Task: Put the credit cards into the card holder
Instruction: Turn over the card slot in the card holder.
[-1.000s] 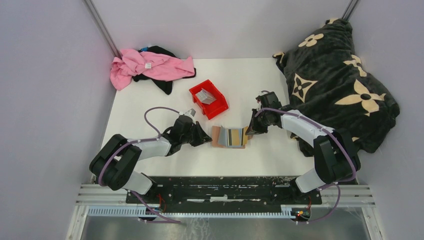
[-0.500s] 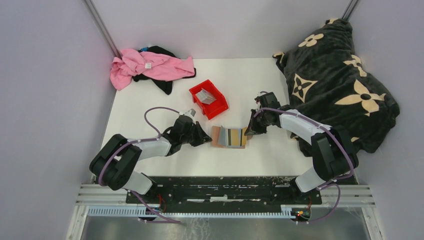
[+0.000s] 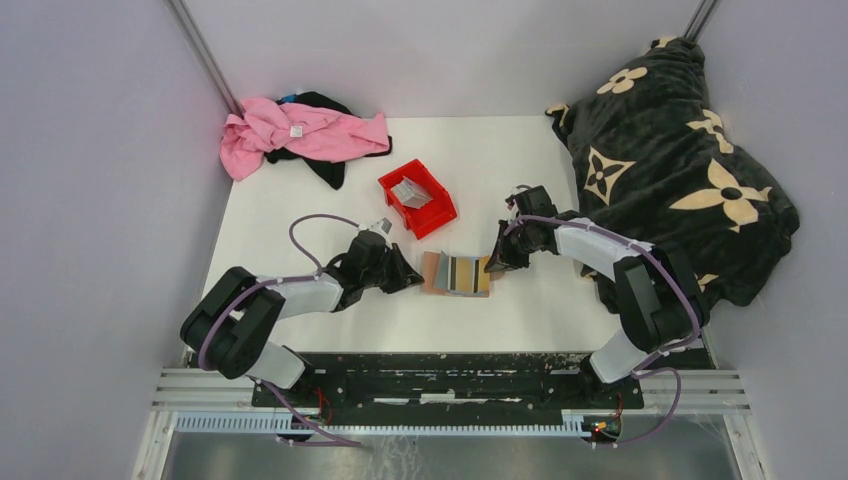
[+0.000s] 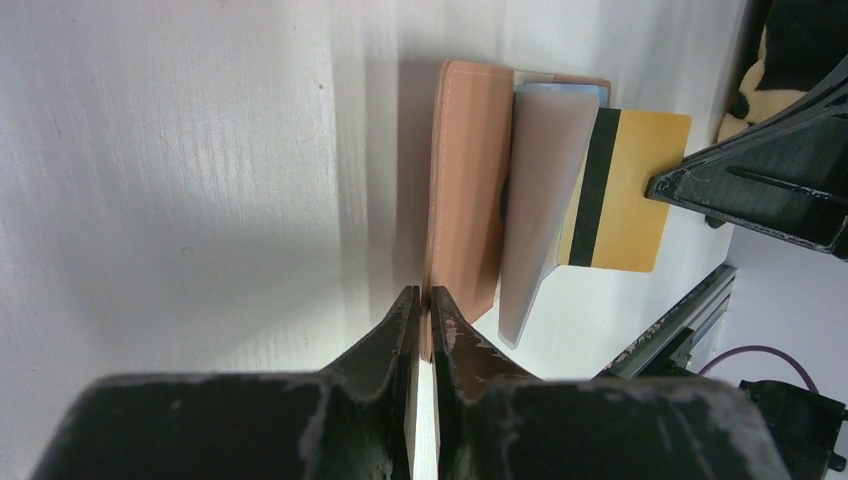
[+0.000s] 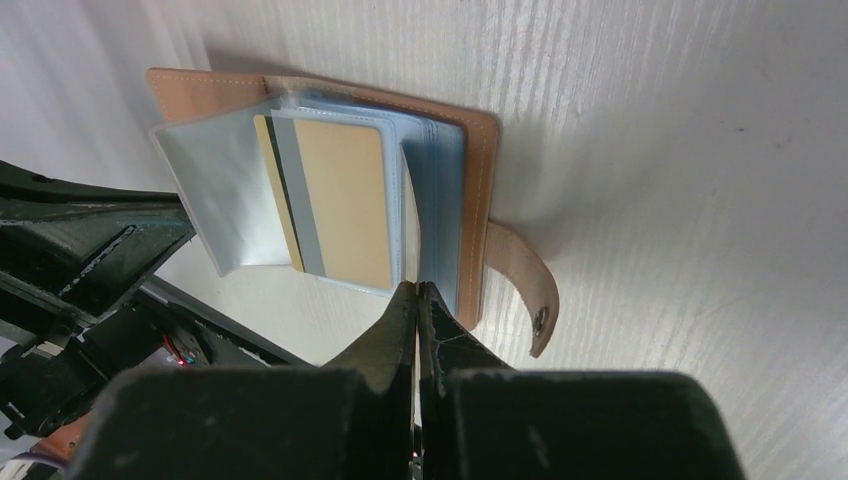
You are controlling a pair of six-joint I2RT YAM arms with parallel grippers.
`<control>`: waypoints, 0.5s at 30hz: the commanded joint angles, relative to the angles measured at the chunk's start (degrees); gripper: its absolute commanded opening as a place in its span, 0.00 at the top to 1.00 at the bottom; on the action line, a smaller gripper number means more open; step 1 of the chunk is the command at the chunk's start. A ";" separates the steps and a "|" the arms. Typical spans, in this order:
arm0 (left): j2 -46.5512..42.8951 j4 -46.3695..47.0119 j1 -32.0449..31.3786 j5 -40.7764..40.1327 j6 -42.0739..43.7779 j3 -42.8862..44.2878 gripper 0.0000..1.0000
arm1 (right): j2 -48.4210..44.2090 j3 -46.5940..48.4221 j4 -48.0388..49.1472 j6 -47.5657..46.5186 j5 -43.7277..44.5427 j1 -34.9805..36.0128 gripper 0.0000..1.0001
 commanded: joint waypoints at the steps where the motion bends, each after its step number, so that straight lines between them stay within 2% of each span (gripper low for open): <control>1: 0.22 0.96 -0.34 0.01 3.06 1.68 0.86 | 1.47 -1.13 2.98 0.06 -0.76 -0.13 0.99; 15: 0.22 -0.77 -0.35 -0.30 4.74 2.37 0.86 | 5.68 -2.18 5.73 0.04 -2.82 -0.38 0.99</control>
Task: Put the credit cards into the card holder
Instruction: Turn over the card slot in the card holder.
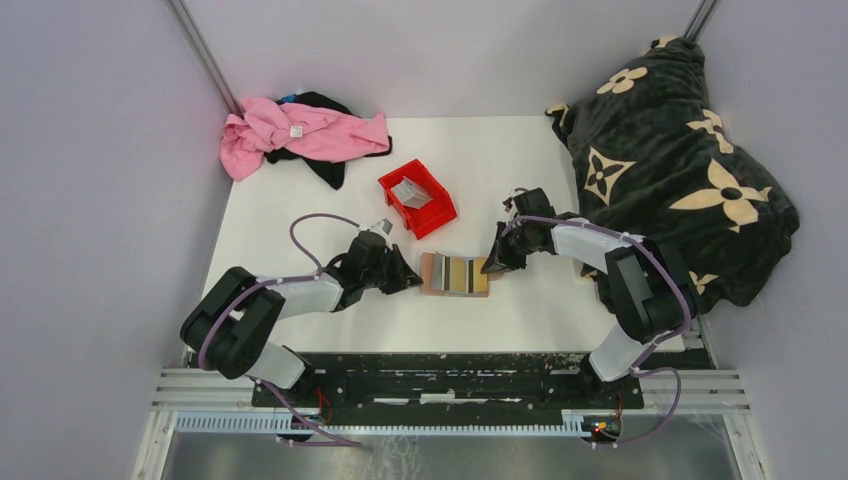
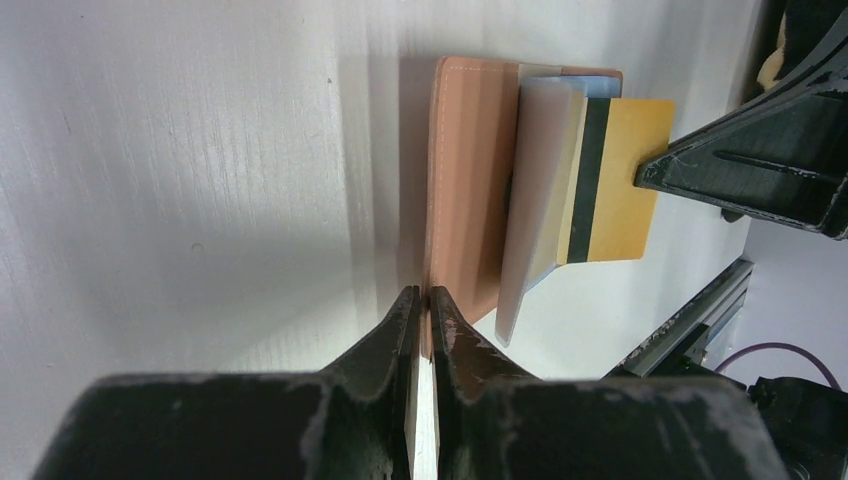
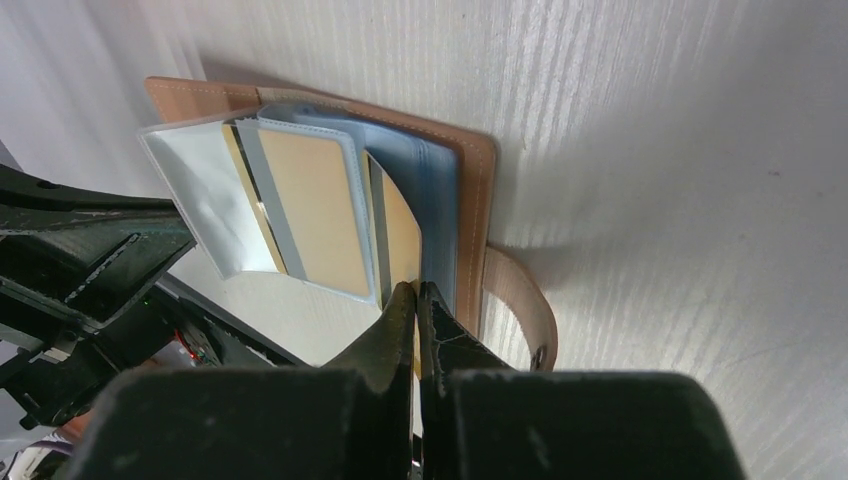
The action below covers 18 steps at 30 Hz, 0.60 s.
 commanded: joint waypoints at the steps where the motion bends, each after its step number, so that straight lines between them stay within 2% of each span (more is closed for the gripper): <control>1: 0.12 -0.29 -0.30 -0.31 3.48 2.36 0.86 | 3.19 -1.30 2.55 -0.09 -0.69 0.09 0.99; 9: 0.93 -2.18 -0.28 -0.45 4.55 3.10 0.87 | 5.41 -1.09 5.49 0.89 -3.15 0.08 0.99; 18: 2.60 -3.62 -0.41 0.02 5.30 4.53 0.87 | 2.25 1.92 5.38 1.84 -4.47 0.19 0.99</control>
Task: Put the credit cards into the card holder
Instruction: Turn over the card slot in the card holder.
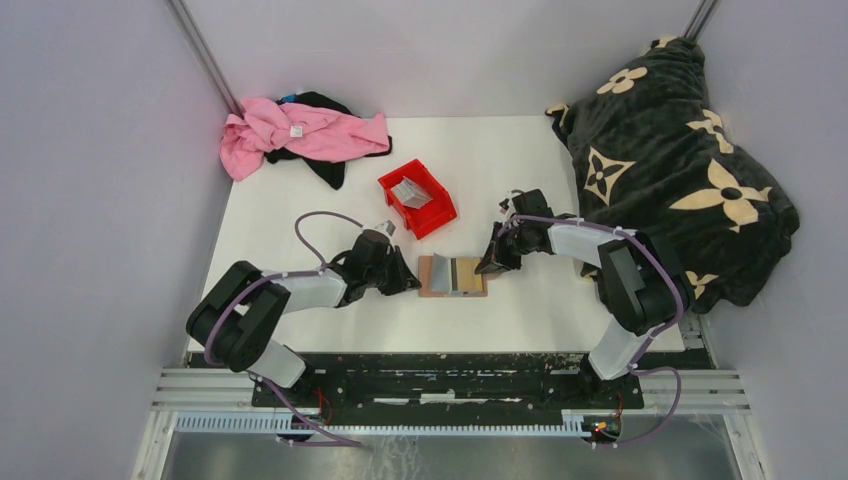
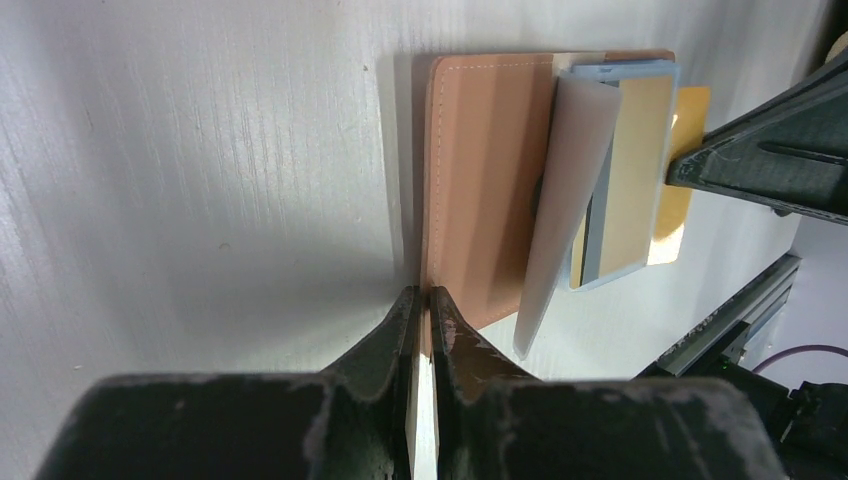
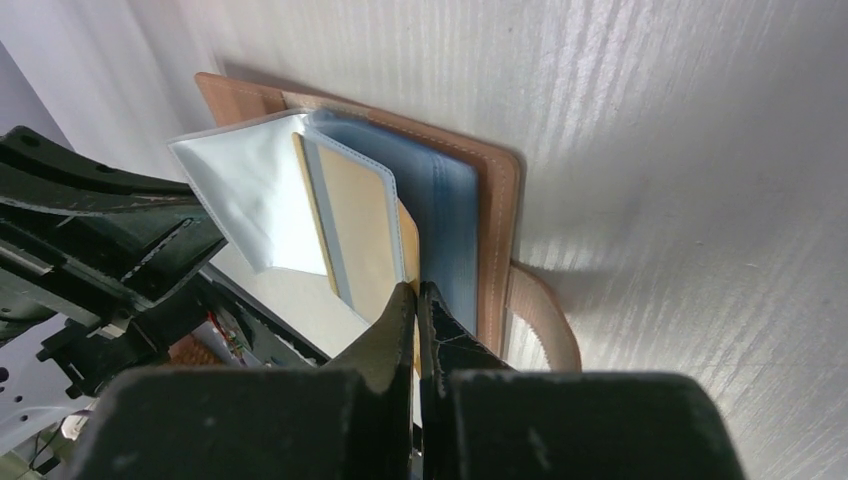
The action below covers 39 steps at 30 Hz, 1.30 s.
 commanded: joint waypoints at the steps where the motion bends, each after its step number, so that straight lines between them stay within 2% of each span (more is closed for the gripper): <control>1: 0.53 0.35 -0.42 0.23 2.82 2.72 0.87 | -2.05 2.76 0.15 0.34 1.07 0.54 0.99; 13: 1.45 -0.06 -0.67 0.40 3.00 3.32 0.88 | -4.53 9.91 -4.44 -0.01 3.30 4.74 0.99; 27: 0.71 -0.14 -1.40 0.23 2.91 2.36 0.88 | 0.38 13.03 -4.51 0.45 6.31 10.67 0.99; 32: -1.42 -2.17 -1.32 -1.40 3.41 2.15 0.88 | 1.20 12.77 -4.70 -0.20 6.99 10.73 0.99; 39: -7.88 -6.18 -1.37 -5.47 3.02 2.84 0.82 | 2.85 12.26 -4.40 -0.45 6.82 10.71 0.99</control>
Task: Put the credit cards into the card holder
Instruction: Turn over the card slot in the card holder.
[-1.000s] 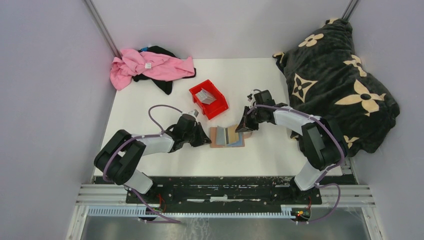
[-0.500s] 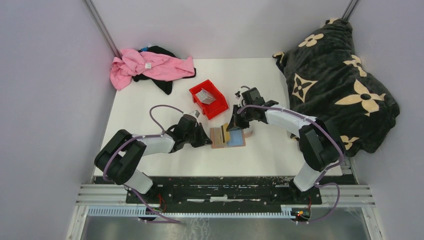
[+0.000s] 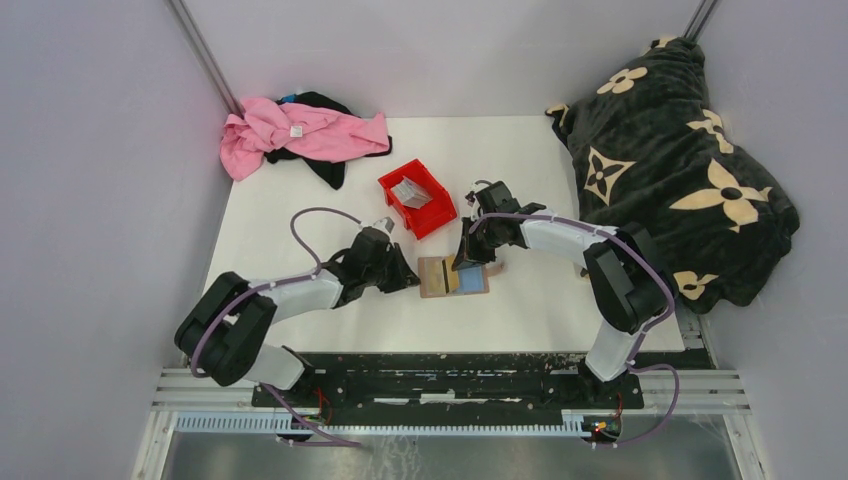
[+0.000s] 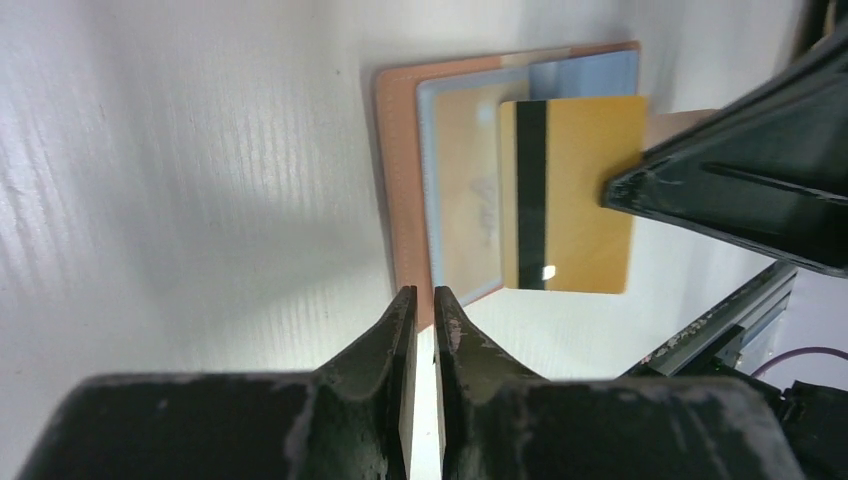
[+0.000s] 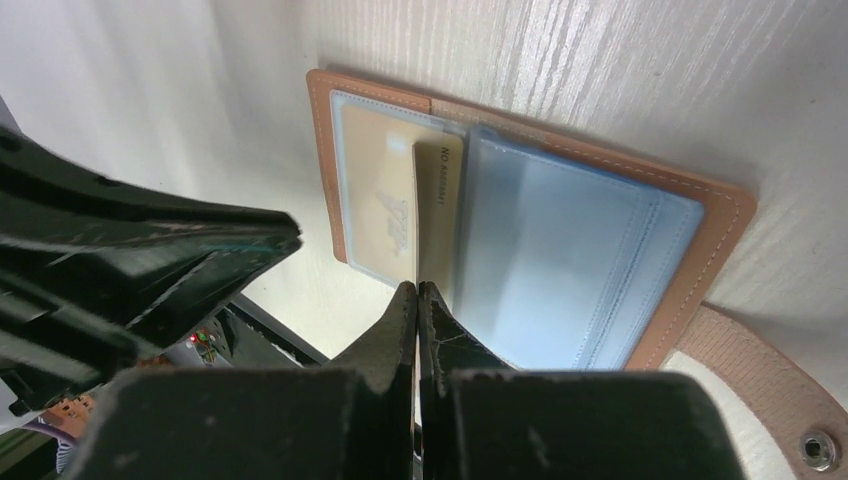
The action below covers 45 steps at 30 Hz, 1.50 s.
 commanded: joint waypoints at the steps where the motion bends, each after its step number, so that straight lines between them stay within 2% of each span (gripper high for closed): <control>1: -5.33 -1.86 -0.26 -3.32 2.89 1.78 0.80 | 0.62 1.43 0.97 -0.69 0.71 0.03 0.99; 6: -5.32 -2.10 -0.34 -2.37 2.71 3.88 0.78 | 0.94 1.41 0.98 -0.73 0.63 0.01 0.99; 21: 6.28 -1.51 -3.03 -1.42 3.59 8.89 0.79 | 0.77 1.88 0.99 -0.67 0.12 -0.04 0.99; 45: 9.43 -7.06 -3.22 -3.66 5.51 9.58 0.81 | -1.86 1.94 -0.95 -2.29 0.19 -3.56 0.99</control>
